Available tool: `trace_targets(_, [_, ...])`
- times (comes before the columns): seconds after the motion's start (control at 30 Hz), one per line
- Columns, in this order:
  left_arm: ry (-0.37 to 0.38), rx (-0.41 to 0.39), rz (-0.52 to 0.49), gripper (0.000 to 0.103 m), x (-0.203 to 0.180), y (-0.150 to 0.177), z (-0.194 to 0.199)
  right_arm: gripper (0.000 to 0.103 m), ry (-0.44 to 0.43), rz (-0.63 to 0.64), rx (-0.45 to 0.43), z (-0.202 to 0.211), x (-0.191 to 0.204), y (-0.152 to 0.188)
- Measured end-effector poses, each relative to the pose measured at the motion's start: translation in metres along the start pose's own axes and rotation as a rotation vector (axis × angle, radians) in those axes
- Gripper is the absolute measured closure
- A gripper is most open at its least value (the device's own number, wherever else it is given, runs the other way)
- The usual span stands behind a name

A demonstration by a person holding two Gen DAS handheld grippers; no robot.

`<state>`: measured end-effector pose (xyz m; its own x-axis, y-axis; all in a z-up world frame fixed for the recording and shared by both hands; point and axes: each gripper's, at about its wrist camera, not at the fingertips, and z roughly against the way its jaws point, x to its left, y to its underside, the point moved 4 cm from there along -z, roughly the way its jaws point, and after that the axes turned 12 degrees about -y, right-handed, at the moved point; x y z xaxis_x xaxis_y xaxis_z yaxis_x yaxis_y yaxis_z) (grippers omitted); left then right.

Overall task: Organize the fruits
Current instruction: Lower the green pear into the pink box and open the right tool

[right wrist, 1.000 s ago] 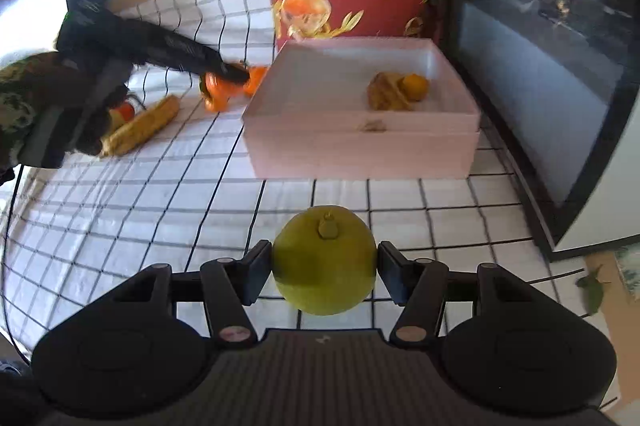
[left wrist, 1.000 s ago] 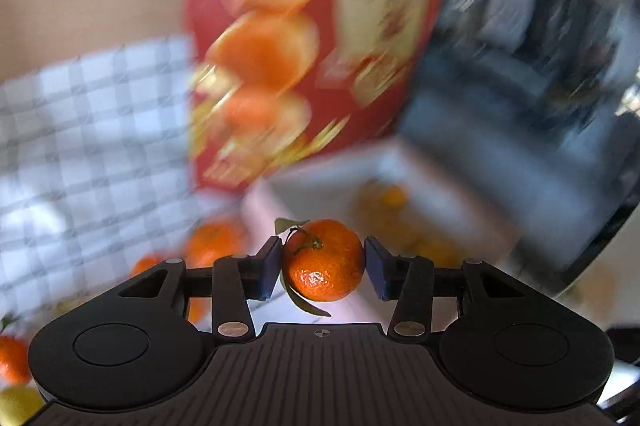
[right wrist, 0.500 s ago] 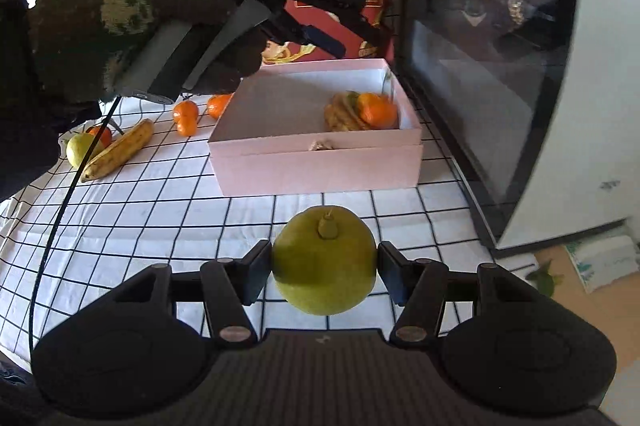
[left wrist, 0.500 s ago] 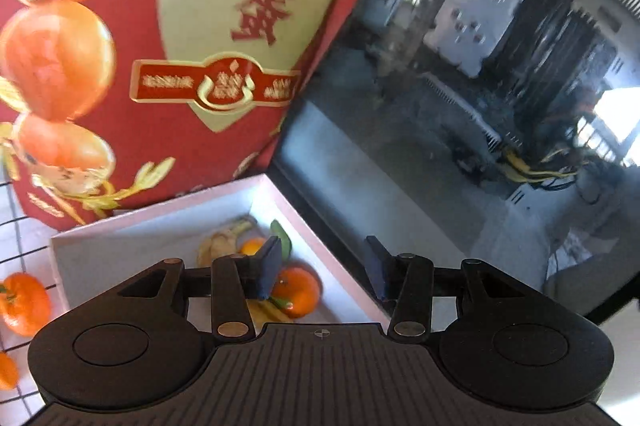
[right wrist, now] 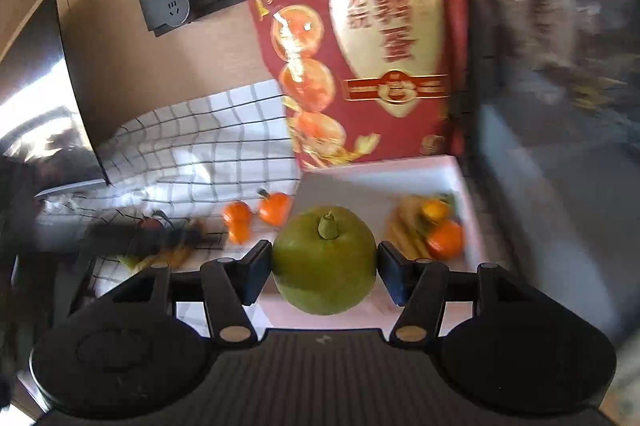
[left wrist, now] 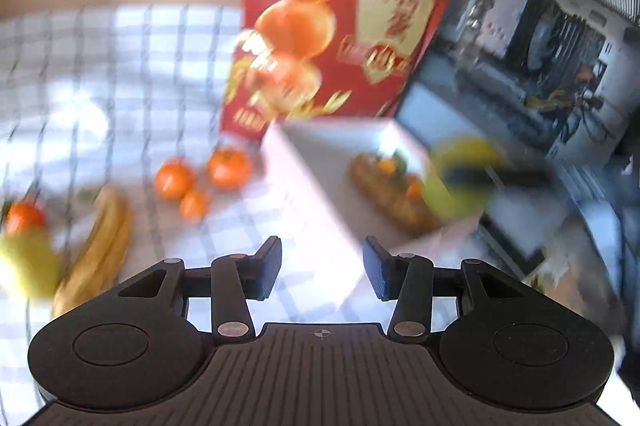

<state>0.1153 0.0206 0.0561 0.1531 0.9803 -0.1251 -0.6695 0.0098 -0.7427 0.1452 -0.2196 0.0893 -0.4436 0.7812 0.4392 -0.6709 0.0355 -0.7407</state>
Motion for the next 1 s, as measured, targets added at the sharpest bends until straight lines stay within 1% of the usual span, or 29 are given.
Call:
trace_targets(0.07, [-0.03,0.02,0.025,0.053,0.01,0.014,0.007,0.045,-0.036,-0.056,0.063,-0.033,-0.01,-0.008])
trace_targets(0.13, [-0.057,0.041,0.053,0.053,0.022,0.027,0.014,0.045,-0.053,-0.121,0.128,-0.06,-0.021,-0.005])
trace_targets(0.23, [-0.089,0.061,0.079,0.053,0.035,0.042,0.024,0.045,-0.031,-0.227,0.237,-0.094,-0.04,0.005])
trace_targets(0.33, [-0.123,0.073,0.09,0.053,0.049,0.053,0.032,0.045,0.008,-0.279,0.321,-0.113,-0.051,0.019])
trace_targets(0.4, [-0.131,0.081,0.107,0.053,0.058,0.057,0.036,0.045,-0.002,-0.277,0.331,-0.117,-0.05,0.021])
trace_targets(0.5, [-0.139,0.089,0.121,0.053,0.067,0.059,0.035,0.045,-0.026,-0.225,0.36,-0.121,-0.038,0.024])
trace_targets(0.6, [-0.137,0.092,0.129,0.053,0.07,0.058,0.033,0.044,-0.019,-0.164,0.364,-0.121,-0.028,0.028])
trace_targets(0.7, [-0.121,0.095,0.128,0.053,0.069,0.058,0.032,0.044,-0.022,-0.13,0.367,-0.118,-0.024,0.032])
trace_targets(0.83, [-0.113,0.112,0.111,0.053,0.067,0.058,0.027,0.043,-0.053,-0.1,0.329,-0.106,-0.022,0.024])
trace_targets(1.0, [-0.105,0.125,0.114,0.053,0.066,0.061,0.023,0.041,-0.106,-0.122,0.284,-0.089,-0.024,0.019])
